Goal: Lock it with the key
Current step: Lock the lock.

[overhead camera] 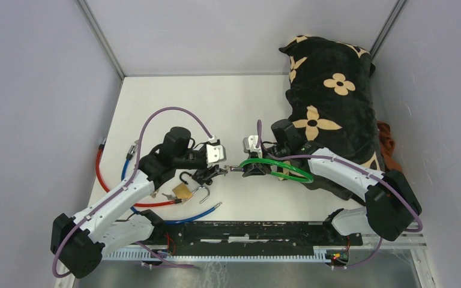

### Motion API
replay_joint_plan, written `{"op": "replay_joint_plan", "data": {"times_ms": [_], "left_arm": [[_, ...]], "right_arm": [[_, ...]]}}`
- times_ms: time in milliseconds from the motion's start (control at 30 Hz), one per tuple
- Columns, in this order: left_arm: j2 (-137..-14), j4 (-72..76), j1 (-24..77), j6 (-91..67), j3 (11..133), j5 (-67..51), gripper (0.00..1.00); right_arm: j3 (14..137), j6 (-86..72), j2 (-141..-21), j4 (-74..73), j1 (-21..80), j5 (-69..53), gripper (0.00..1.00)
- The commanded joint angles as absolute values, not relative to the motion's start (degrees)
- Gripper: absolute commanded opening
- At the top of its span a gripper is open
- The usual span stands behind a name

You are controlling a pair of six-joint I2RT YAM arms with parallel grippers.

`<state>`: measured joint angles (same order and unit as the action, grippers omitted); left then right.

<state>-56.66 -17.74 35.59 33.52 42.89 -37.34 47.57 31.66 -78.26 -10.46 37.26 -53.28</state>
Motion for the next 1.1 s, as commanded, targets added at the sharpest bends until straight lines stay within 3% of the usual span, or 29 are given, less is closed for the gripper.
{"op": "replay_joint_plan", "data": {"times_ms": [0,167,333,500,633,900,1067], "left_arm": [[-57.4,-17.46,35.62,35.33,44.92,-41.45,0.53],[-57.96,-16.16,35.6,32.46,44.74,-41.73,0.28],[-58.27,-14.45,35.93,29.38,44.02,-42.58,0.36],[-58.56,-12.69,36.08,28.25,43.86,-42.2,0.35],[-58.79,-12.63,36.26,28.26,43.79,-41.91,0.03],[-56.99,-18.9,34.64,30.62,44.56,-34.05,0.02],[-55.72,-27.24,28.1,34.97,46.12,-37.75,0.02]], "right_arm": [[50.36,32.15,-76.05,-9.16,37.02,-54.4,0.0],[50.27,32.12,-75.76,-9.32,37.16,-54.4,0.0],[50.53,32.09,-75.93,-9.23,37.16,-54.49,0.0],[50.84,32.12,-76.07,-9.64,37.13,-54.48,0.0],[50.93,32.17,-75.89,-9.68,37.2,-54.56,0.0],[49.82,34.91,-74.0,-13.43,35.27,-53.63,0.0],[48.25,34.97,-73.23,-13.78,33.41,-52.14,0.0]]}}
